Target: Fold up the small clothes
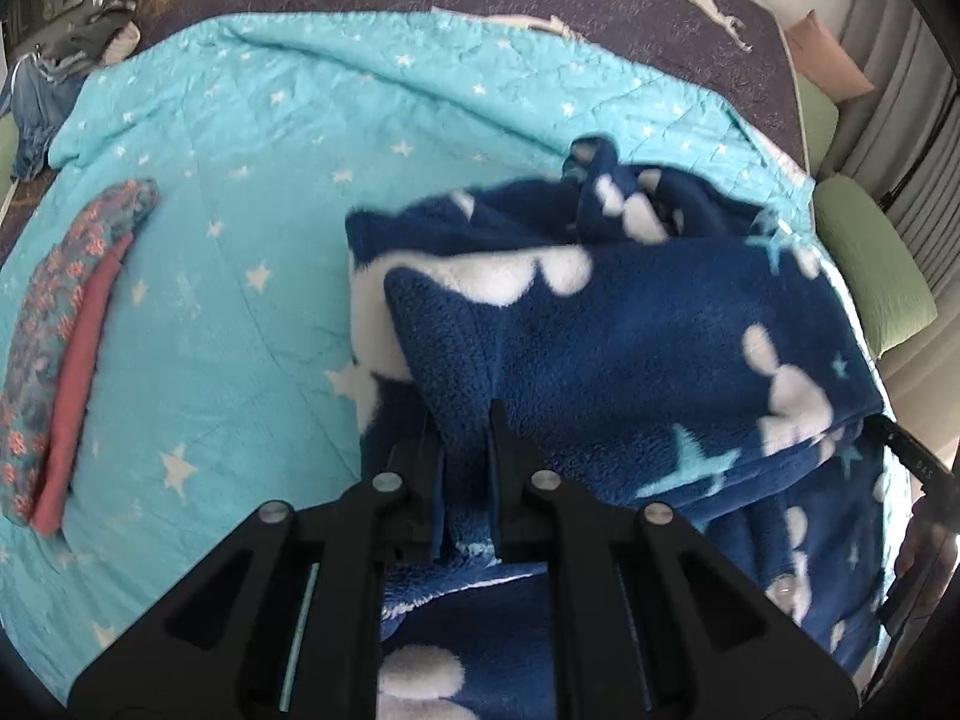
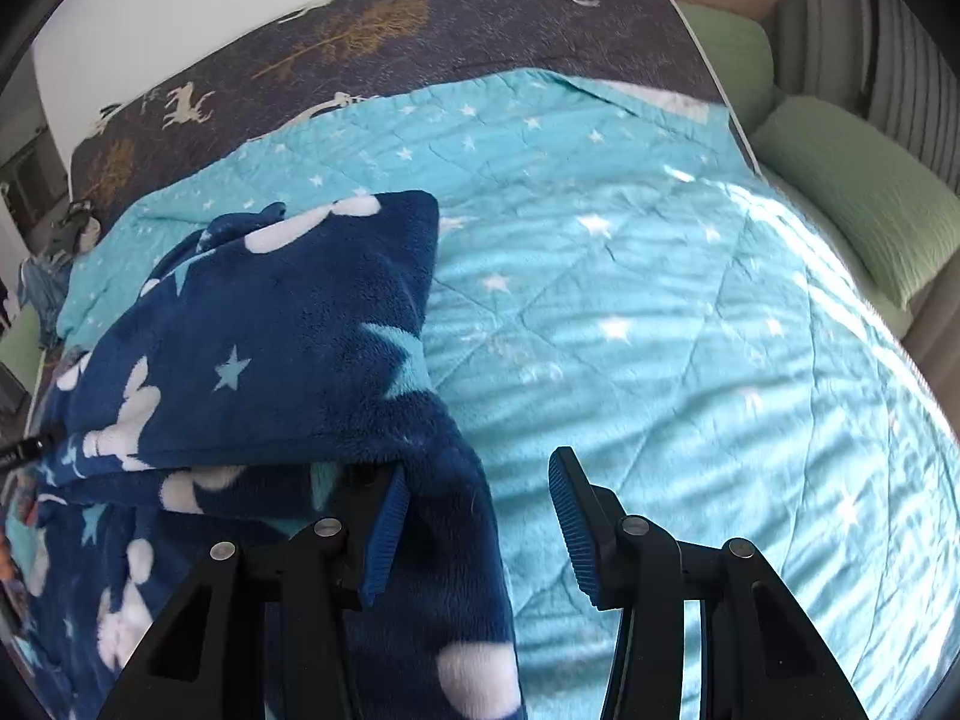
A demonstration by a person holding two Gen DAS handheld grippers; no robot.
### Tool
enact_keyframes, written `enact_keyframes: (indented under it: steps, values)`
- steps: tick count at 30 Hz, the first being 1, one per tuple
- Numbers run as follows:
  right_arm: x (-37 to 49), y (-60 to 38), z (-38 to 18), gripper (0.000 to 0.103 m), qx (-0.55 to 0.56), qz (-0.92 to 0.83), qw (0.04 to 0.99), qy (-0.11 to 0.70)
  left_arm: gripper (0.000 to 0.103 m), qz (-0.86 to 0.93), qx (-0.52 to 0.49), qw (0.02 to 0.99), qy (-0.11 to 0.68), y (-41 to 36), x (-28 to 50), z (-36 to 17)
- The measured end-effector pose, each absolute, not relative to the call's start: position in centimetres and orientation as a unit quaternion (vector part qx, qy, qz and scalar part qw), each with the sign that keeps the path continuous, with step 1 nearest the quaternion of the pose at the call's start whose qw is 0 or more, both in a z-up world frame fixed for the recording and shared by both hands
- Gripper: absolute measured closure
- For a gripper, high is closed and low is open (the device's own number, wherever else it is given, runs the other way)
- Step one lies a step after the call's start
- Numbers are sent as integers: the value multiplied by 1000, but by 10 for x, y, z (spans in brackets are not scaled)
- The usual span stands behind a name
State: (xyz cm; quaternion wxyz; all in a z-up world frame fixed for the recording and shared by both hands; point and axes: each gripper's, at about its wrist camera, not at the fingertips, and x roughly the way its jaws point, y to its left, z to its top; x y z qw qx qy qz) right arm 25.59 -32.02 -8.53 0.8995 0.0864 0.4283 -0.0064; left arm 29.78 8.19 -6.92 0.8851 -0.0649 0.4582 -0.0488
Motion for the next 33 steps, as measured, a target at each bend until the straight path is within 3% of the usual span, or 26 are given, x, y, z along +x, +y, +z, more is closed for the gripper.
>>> enact_keyframes:
  steps: [4,5,9,12,17,19,21,25,28,31,32,33]
  values:
    - [247,-313,-69,55,79,-9,917,391,89,-50,-55,906,416,89,295,-39]
    - [245,-311,-64,55,74,-11,923,377,84,-40,-47,910,409,91,297,-39]
    - [244,-315,-58,55,100,-6,924,368,82,7,-16,898,440,103,304,-70]
    - [245,-313,-58,55,96,12,923,372,80,9,-57,883,467,116,300,-93]
    - [257,-285,-49,55,76,65,927,362,80,-1,-46,897,440,100,300,-78]
    - [264,-274,-48,72,82,96,923,362,76,-14,-43,903,426,92,301,-70]
    - [275,-264,-54,78,86,112,911,387,61,-20,-29,905,424,82,303,-71]
    - [297,-268,-93,89,73,69,873,478,57,21,44,886,462,81,310,-99]
    - [292,-272,-81,88,80,58,867,489,54,40,31,892,450,99,305,-87]
    - [298,-263,-51,79,79,65,875,473,51,79,13,916,393,106,305,-49]
    - [303,-259,-42,75,84,78,880,460,43,76,0,926,369,104,308,-35]
    - [310,-254,-32,60,90,89,886,447,31,61,-16,935,350,100,316,-23]
